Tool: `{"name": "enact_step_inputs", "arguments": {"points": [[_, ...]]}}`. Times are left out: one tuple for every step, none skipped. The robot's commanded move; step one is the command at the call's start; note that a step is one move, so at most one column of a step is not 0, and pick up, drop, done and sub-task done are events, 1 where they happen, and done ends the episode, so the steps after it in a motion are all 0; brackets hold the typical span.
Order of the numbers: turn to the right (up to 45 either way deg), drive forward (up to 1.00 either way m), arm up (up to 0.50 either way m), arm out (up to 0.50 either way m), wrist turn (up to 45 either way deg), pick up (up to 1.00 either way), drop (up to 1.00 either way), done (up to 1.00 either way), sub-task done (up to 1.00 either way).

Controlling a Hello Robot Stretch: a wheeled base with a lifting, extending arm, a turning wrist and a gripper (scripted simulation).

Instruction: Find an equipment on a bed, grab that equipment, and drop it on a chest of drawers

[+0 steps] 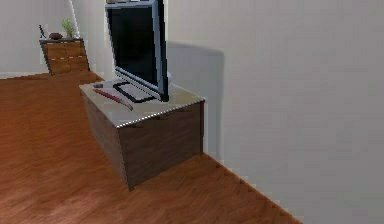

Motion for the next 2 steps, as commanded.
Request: {"name": "enact_step_inputs", "arguments": {"points": [[0.0, 0.00, 0.00, 0.50, 0.0, 0.00, 0.00, 0.00, 0.00], [0.0, 0.00, 0.00, 0.00, 45.0, 0.00, 0.00, 0.00, 0.00]]}}
